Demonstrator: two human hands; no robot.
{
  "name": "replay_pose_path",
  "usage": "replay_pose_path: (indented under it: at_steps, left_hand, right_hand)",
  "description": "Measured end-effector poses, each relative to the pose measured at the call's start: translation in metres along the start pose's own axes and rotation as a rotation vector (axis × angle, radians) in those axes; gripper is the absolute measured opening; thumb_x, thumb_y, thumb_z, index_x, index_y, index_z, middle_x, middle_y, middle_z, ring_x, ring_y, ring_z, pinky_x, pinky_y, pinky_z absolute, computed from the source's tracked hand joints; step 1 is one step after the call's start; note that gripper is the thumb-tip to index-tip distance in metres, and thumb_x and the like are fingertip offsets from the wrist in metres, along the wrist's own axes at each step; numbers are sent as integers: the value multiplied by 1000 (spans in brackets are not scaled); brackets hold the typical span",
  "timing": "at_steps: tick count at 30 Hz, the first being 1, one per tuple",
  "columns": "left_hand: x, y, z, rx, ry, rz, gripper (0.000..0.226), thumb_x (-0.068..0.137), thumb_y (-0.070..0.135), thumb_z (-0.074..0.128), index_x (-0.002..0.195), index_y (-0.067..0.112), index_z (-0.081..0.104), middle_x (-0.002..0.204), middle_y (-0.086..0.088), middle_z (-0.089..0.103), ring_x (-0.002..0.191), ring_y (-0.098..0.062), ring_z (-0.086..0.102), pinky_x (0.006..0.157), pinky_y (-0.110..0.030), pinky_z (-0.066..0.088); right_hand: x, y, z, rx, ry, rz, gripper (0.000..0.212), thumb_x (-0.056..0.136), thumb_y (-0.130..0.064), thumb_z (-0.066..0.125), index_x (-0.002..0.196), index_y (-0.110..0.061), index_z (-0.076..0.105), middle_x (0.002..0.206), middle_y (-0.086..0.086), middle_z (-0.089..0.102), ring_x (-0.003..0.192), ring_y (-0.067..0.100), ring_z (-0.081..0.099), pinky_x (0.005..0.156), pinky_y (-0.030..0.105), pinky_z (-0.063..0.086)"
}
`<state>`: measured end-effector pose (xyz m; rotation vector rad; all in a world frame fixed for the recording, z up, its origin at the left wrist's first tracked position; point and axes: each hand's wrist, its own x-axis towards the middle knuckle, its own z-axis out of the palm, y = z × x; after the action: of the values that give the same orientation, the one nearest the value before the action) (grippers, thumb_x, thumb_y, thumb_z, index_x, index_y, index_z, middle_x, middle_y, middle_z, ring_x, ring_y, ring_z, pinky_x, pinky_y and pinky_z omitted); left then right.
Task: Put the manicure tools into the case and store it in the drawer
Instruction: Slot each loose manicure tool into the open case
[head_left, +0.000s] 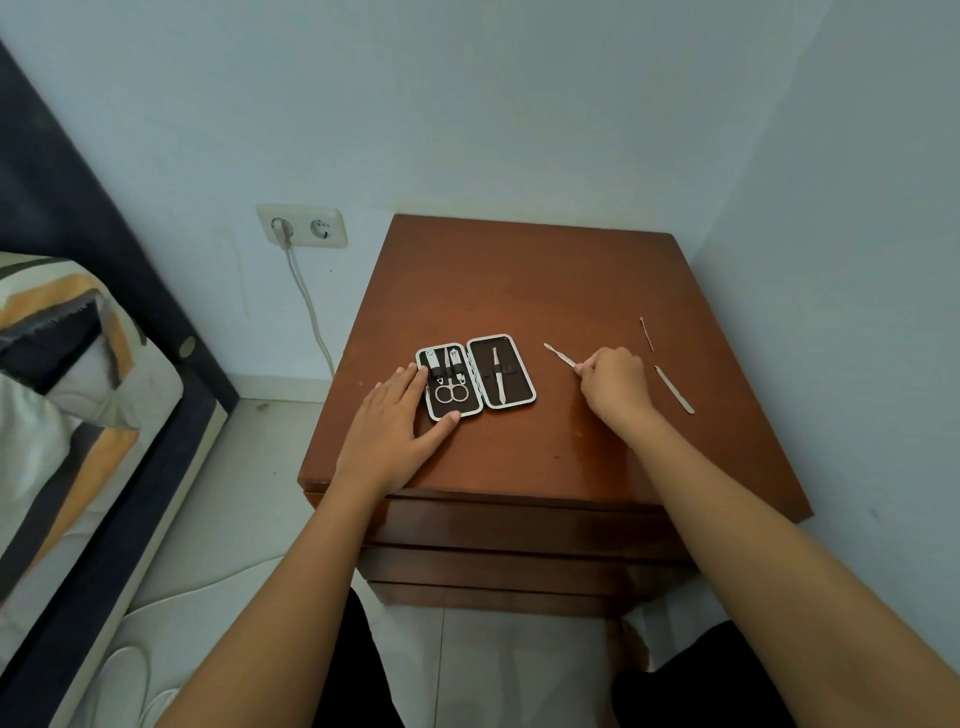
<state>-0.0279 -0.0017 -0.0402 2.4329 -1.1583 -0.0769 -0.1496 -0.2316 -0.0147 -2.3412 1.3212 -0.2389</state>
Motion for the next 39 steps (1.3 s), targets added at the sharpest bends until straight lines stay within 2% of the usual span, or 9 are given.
replay_pose_path:
  at_steps: [3,7,10,15,20,24,29,34,39]
  left_hand:
    - [-1,0,-1,-2,-6,-4,73,90,59,37,149,20,20,158,1,20,145,-13,14,119,-32,8]
    - [-1,1,-2,-6,-14,-6,73,90,59,37,149,20,19,158,1,19,146,-14,13,118,-32,7]
    - [-1,2,-2,-4,-22,-11,74,90,60,36,149,20,18,158,0,18,146,-14,12,119,-33,7]
    - [-2,2,-2,1,-31,-14,74,90,60,35,150,20,18,158,0,17,146,-14,12,119,-33,7]
    - [-2,2,-2,-6,-28,-13,74,90,60,36,149,19,18,158,0,18,146,-14,12,119,-33,7]
    - [-2,2,-3,-1,-16,-2,73,91,59,36,149,19,19,158,0,19,146,-14,13,118,-32,7]
    - [-2,1,-2,1,-15,1,73,91,59,36,149,19,19,158,0,19,146,-14,13,118,-32,6]
    - [-2,1,-2,3,-12,1,74,90,60,35,149,19,19,158,0,19,146,-14,13,118,-32,6]
    - [-2,2,-3,2,-20,-8,74,90,60,35,149,19,18,158,-1,19,146,-15,13,119,-33,7]
  right_hand:
    - [-15,-1,1,83,8,-78,19,95,-22,47,90,-9,60,108,16,58,103,34,51,88,40,42]
    - [-37,-4,2,417,-120,-143,8,90,-18,55,83,-17,56,87,3,57,74,15,50,60,24,39]
    - [-47,-7,7,427,-134,-203,6,86,-16,58,82,-19,61,77,2,60,73,15,53,66,24,41]
    - [-55,-14,10,391,-93,-164,11,84,-9,54,79,-12,63,58,-4,53,59,11,51,47,10,36]
    - [-53,-25,11,388,-90,-69,13,80,-6,49,75,-10,60,74,9,67,66,24,61,50,22,43]
    - [-48,-31,13,358,-101,-53,11,78,-16,56,70,-22,53,75,4,70,71,22,65,70,35,51]
    - [-47,-29,11,339,-131,-114,18,82,-15,61,68,-21,54,58,-4,60,67,19,63,57,25,43]
    - [-47,-27,8,341,-186,-143,5,84,-16,63,79,-14,61,57,-6,61,55,9,55,44,12,37]
    - [-43,-28,4,347,-204,-166,3,83,-20,66,82,-17,64,57,-7,62,60,6,57,53,20,36]
